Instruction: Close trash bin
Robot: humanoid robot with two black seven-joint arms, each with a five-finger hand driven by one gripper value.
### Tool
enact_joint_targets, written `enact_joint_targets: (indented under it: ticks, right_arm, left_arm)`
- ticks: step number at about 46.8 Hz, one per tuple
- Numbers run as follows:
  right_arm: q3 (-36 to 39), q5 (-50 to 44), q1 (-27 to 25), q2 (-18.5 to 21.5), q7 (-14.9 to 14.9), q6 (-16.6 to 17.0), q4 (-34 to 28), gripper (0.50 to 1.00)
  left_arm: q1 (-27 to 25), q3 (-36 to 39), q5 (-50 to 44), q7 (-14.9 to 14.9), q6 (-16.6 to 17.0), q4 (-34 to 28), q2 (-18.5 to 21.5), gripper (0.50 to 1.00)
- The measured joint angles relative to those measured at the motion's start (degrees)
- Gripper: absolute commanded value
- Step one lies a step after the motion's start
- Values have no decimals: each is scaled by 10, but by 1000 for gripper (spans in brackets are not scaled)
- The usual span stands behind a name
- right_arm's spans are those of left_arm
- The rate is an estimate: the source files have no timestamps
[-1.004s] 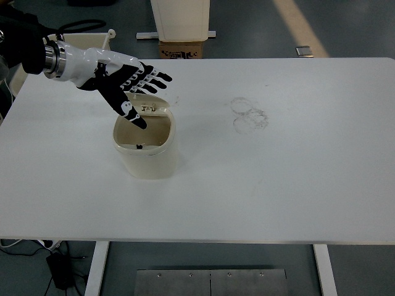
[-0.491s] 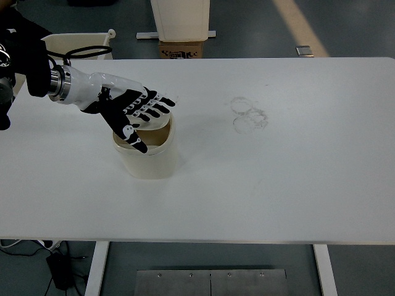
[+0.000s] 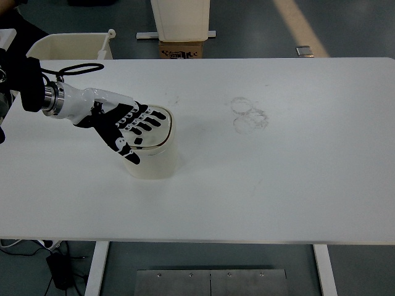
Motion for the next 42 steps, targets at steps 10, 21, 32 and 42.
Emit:
enact_joint_targets:
  ticks: [10, 21, 32, 42]
  right_arm:
    - [0, 1, 0, 0, 0, 0, 0, 991]
    - [0, 0, 0, 0, 0, 0, 0, 991]
    - [0, 0, 0, 0, 0, 0, 0, 991]
    - [0, 0, 0, 0, 0, 0, 0, 991]
  left_arm:
    - [4, 0, 0, -1, 0, 0, 2, 1000]
    - [14, 0, 0, -1, 0, 0, 11, 1000]
    - [15, 0, 0, -1, -1, 0, 16, 1000]
    - [16, 0, 0, 0, -1, 0, 16, 1000]
